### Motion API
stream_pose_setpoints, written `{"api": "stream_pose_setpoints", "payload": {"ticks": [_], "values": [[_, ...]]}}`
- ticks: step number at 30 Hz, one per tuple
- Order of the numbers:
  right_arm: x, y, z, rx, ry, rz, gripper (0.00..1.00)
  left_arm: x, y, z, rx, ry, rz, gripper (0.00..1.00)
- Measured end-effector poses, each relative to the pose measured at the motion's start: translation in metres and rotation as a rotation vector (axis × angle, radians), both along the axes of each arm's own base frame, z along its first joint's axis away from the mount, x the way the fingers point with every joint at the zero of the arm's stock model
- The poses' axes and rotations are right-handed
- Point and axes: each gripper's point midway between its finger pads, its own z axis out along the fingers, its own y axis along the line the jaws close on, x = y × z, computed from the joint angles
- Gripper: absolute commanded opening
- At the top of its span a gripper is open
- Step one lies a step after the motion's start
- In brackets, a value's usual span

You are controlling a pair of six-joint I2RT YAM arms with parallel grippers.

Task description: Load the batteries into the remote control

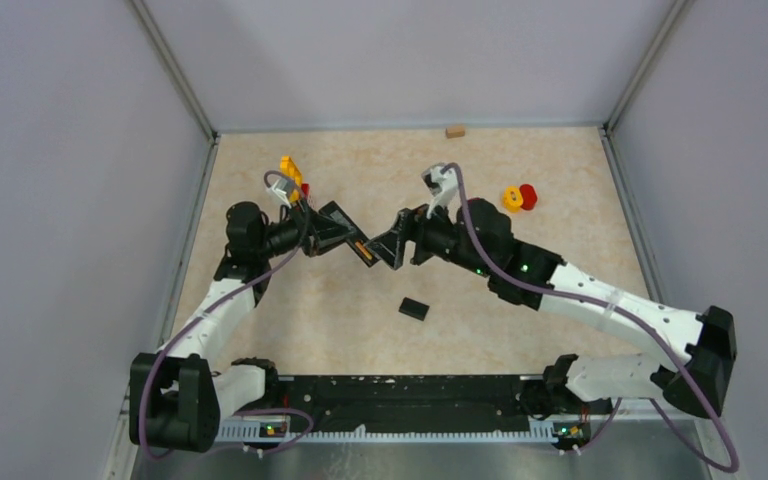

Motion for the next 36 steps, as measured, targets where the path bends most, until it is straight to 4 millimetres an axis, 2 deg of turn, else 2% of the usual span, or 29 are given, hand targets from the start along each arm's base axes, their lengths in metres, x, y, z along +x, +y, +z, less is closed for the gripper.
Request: {"api": "stream_pose_setpoints", "payload": {"ticks": [4, 7, 12, 15, 18, 26, 30, 36], "values": [[-0.004, -0.012, 0.014, 0.219, 0.021, -0.066, 0.78, 0.003, -0.001, 0.012, -0.047, 0.023, 0.011, 0.0], [-0.005, -0.016, 0.017, 0.347, 0.066, -0.103, 0.78, 0.005, -0.001, 0.025, -0.1, 0.037, 0.022, 0.0], [-0.003, -0.021, 0.008, 0.495, 0.16, -0.162, 0.78, 0.008, 0.0, 0.044, -0.188, 0.082, 0.044, 0.0], [-0.001, -0.023, 0.007, 0.546, 0.189, -0.18, 0.77, 0.009, 0.0, 0.051, -0.22, 0.103, 0.051, 0.0], [-0.001, -0.023, 0.016, 0.604, 0.203, -0.182, 0.74, 0.01, 0.001, 0.059, -0.257, 0.121, 0.06, 0.0], [-0.002, -0.021, 0.037, 0.73, 0.247, -0.165, 0.57, 0.001, 0.004, 0.08, -0.328, 0.11, 0.066, 0.0], [-0.001, -0.018, 0.036, 0.745, 0.267, -0.161, 0.51, -0.003, 0.005, 0.089, -0.344, 0.091, 0.066, 0.0], [0.001, -0.013, 0.03, 0.742, 0.286, -0.161, 0.49, -0.005, 0.005, 0.091, -0.351, 0.092, 0.064, 0.0]]}}
